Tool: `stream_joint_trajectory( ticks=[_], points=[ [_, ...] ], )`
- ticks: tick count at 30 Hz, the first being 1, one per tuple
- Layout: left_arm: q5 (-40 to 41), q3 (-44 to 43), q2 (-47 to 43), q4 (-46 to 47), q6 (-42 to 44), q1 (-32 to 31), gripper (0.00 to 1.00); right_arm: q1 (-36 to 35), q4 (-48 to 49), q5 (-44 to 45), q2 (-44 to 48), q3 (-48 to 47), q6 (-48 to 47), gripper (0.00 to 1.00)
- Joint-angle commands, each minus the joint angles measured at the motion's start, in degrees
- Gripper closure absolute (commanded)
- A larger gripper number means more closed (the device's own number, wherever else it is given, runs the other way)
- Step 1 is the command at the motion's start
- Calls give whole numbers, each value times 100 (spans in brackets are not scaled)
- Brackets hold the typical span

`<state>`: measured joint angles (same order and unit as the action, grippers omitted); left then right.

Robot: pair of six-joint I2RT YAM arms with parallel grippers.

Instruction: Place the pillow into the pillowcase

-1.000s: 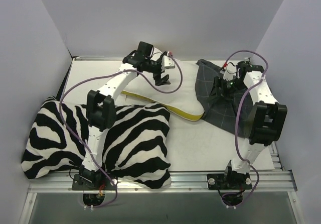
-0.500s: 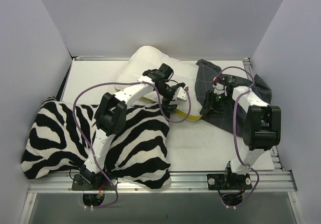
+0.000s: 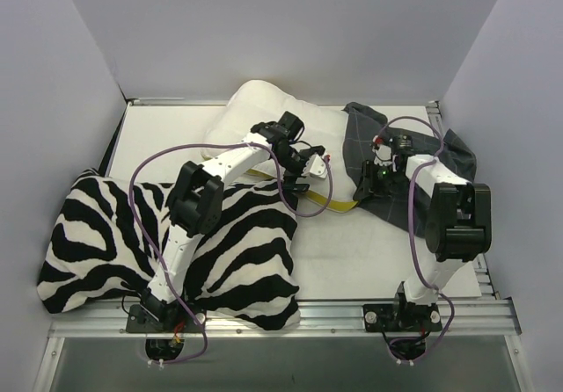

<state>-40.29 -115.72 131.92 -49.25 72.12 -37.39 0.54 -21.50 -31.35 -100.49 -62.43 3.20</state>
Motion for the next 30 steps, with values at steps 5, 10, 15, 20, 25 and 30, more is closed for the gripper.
stream_joint_trajectory(
  ticks=[5,10,15,20,25,30],
  points=[
    [-84,-275,36,30,224,12,4,157,-540,-47,223,-295,-759,60],
    [-128,-390,106,30,154,12,5,157,-549,-20,-84,-418,-742,69],
    [-137,-390,115,30,127,38,6,175,-610,-81,2,-392,-987,70],
    [-128,-372,97,30,162,47,6,272,-715,-178,-32,-462,-1225,74],
    [-136,-407,115,21,163,38,6,272,-812,-389,-59,-533,-1366,85],
    [-181,-434,115,12,127,-14,6,272,-900,-547,46,-498,-1428,100]
  ],
)
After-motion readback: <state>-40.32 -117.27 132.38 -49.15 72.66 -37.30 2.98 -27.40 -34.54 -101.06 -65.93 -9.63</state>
